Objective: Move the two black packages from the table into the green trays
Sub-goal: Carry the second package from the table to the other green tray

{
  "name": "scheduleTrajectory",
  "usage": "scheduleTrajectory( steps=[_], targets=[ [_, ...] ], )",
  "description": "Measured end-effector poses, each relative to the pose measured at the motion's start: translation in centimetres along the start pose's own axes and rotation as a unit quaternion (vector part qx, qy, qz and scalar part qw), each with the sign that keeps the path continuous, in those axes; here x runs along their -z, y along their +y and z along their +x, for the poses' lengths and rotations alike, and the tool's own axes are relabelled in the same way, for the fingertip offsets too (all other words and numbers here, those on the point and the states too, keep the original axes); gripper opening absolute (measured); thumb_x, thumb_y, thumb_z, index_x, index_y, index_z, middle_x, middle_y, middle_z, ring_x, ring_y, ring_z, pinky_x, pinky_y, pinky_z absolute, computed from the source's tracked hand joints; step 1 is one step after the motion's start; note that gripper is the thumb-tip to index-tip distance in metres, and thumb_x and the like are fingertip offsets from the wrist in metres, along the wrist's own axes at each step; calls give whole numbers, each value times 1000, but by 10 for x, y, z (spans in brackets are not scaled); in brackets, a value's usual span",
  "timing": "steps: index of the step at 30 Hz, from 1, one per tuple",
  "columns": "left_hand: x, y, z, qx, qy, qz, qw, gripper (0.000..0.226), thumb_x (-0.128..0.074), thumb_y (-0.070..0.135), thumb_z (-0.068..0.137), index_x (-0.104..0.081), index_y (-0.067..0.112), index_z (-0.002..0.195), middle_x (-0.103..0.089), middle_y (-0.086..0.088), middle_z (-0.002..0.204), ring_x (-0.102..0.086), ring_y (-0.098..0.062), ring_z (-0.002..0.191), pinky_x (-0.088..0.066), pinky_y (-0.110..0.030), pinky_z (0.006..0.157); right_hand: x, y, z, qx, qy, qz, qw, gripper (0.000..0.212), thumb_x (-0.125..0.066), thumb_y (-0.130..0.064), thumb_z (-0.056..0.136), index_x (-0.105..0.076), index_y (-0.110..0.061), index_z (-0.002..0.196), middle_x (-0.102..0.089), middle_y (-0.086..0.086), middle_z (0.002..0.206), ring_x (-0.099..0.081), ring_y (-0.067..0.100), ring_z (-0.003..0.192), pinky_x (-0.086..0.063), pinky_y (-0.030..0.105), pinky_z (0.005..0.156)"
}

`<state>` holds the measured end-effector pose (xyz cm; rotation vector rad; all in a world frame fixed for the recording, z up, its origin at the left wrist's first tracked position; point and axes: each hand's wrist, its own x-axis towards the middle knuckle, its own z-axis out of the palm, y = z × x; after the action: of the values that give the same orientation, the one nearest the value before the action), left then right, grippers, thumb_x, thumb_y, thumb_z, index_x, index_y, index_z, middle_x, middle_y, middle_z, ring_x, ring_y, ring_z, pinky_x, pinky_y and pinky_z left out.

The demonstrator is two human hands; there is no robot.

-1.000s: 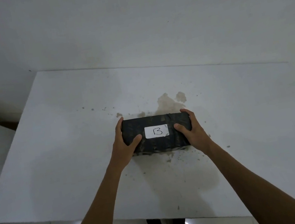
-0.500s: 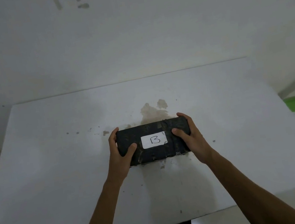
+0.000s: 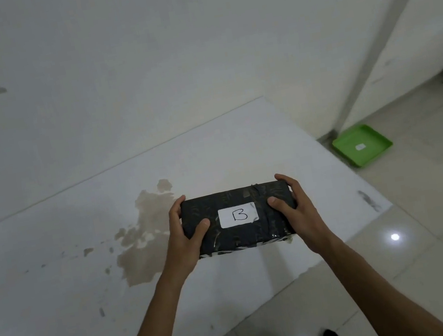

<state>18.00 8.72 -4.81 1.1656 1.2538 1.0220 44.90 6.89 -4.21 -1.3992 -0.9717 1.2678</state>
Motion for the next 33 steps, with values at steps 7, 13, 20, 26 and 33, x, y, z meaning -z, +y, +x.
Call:
scheduleTrajectory(
  steps=[7,13,20,26,33],
  targets=[
    [-175,14,9,-12,-59,10,998,65,-64,21,91,-29,37,144,-44,3,137,-63,-13,109,-60,-29,70,173,-6,-9,13,63,5,998,51,-74,-28,93,-54,-43,137,-70,-6,121,-74,8,100,-60,21,74],
    [-332,13,18,-11,-80,11,997,65,-66,24,90,-31,41,142,-44,1,138,-63,-2,104,-58,-22,67,327,-9,-2,9,93,-6,996,50,-76,-32,91,-55,-47,133,-70,-1,124,-73,22,109,-61,43,92],
    [-484,27,63,-32,-128,38,991,66,-66,26,90,-29,40,143,-43,-3,142,-57,-16,119,-59,-36,84,475,-22,24,10,137,6,991,51,-74,-27,94,-53,-38,139,-68,3,125,-75,13,98,-62,24,74],
    [-605,31,134,-51,-146,31,988,65,-67,24,89,-32,38,142,-44,-6,140,-58,-16,118,-57,-38,91,584,-35,84,21,160,14,987,51,-73,-25,95,-52,-36,139,-67,6,128,-74,20,103,-63,30,76],
    [-738,47,221,-53,-152,14,987,66,-68,28,89,-31,36,143,-43,-5,142,-57,-16,119,-58,-25,82,709,-63,177,14,179,7,984,51,-76,-31,92,-54,-41,136,-67,2,125,-75,18,100,-63,28,73]
  ],
)
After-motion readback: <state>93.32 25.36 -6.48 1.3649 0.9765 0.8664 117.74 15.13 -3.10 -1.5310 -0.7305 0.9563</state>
